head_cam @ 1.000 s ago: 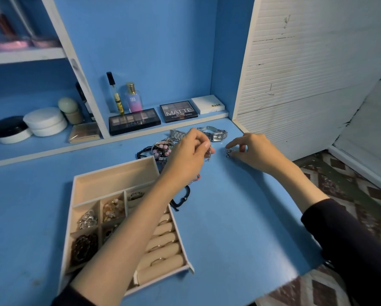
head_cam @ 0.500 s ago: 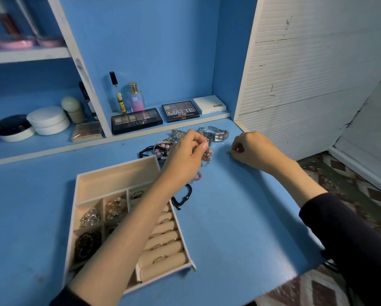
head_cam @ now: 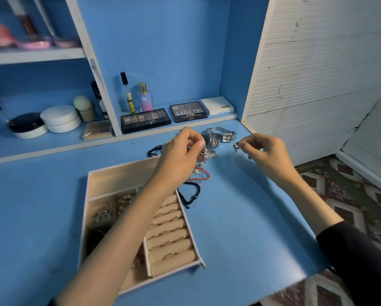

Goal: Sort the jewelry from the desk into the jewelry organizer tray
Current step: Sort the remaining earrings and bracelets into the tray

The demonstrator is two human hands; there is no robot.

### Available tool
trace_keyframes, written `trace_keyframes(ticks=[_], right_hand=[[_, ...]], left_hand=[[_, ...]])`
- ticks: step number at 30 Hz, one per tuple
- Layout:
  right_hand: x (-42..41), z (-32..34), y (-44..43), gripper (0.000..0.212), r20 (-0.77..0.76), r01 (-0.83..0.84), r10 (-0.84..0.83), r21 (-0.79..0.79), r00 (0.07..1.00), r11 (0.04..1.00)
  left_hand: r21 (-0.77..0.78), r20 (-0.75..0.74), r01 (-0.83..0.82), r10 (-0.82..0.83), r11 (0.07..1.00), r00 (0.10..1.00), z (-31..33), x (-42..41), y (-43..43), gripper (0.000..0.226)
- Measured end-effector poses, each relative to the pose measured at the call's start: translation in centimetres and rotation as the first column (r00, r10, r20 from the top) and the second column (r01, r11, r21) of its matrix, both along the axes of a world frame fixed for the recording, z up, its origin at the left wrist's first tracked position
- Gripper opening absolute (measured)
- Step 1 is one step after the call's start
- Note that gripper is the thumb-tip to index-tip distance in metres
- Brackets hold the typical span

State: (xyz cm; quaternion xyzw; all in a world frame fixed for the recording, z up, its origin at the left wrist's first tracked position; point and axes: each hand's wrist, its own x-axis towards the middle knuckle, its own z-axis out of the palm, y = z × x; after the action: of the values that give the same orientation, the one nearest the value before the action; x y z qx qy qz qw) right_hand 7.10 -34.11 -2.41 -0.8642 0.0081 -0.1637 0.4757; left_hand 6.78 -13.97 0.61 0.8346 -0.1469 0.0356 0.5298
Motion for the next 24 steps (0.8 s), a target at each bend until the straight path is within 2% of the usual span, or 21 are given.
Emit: trace_keyframes(ticks=[3, 9, 13, 19, 24], right_hand=[[-1.1, 1.3, 1.6, 0.014, -0.026, -0.038, 0.045, 0.215, 0.999, 0.976], [-3.5, 3.8, 5.6, 0.017, -0.014, -0.170, 0.186, 0.351, 0.982, 0.921], [-5.5, 4.3, 8.5, 0.014, -0.037, -0.314, 0.352, 0.372, 0.935, 0.873], [-8.4, 3.6, 12.5, 0.013, -0.105, -0.513, 0.585, 0.376, 0.804, 0.772], [-10.2, 2.6, 14.8, 0.013, -0.138, -0.635, 0.658, 0.180, 0.740, 0.752]], left_hand=[[-0.033, 0.011, -0.008, 0.008, 0.999, 1.000, 0.5, -0.4, 1.3, 0.013], [-0.079, 0.020, -0.028, 0.030, 0.996, 0.999, 1.5, -2.0, 4.9, 0.010], [-0.076, 0.011, -0.052, 0.053, 0.996, 0.999, 1.6, -3.6, 7.5, 0.008], [-0.024, -0.025, -0.096, 0.096, 0.995, 0.995, 0.9, -6.0, 10.7, 0.010], [-0.061, -0.068, -0.093, 0.088, 0.994, 0.994, 0.6, -7.7, 12.1, 0.010]])
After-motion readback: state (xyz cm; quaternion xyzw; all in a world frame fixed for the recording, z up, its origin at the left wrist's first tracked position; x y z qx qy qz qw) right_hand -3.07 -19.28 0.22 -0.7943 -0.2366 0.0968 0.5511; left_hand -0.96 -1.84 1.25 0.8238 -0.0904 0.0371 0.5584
